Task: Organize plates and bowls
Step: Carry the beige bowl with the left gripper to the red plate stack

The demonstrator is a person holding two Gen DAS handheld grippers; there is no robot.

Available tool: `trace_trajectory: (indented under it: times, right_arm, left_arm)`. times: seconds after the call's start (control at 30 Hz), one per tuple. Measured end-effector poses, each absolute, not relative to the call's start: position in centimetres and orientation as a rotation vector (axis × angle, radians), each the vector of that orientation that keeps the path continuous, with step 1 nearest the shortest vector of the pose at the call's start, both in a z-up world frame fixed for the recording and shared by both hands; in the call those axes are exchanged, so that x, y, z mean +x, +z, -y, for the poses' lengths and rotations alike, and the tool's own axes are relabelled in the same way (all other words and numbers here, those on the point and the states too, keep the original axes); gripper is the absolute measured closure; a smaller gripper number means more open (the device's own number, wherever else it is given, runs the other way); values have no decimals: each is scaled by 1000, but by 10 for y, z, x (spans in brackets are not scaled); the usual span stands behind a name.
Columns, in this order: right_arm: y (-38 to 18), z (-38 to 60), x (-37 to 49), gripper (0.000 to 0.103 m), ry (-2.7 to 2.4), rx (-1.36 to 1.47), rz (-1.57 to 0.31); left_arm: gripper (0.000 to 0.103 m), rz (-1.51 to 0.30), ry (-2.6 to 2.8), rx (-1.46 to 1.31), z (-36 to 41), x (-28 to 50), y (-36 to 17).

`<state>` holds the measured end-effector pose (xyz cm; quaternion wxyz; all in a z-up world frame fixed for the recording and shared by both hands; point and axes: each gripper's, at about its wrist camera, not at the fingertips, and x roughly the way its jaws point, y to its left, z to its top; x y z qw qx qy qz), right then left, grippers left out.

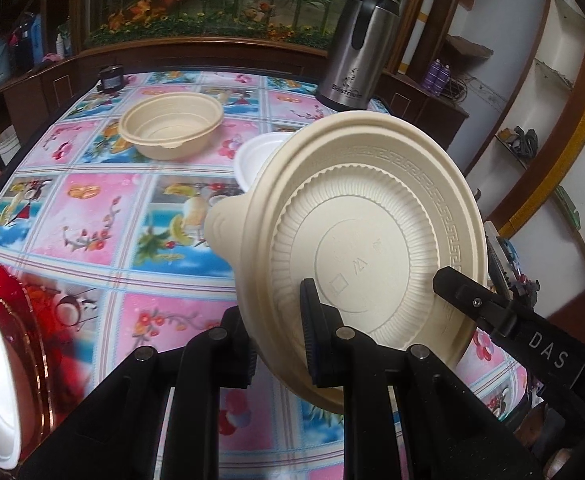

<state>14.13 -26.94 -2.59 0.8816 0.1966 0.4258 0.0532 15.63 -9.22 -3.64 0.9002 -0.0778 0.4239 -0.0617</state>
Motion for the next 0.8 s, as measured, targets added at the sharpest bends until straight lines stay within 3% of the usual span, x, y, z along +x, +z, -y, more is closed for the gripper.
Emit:
trace_trajectory:
  times: [0.8]
  right_arm:
    - [-21, 200, 136, 93, 279, 346, -903]
  left_arm:
    - [87, -857, 8, -207, 26, 124, -30]
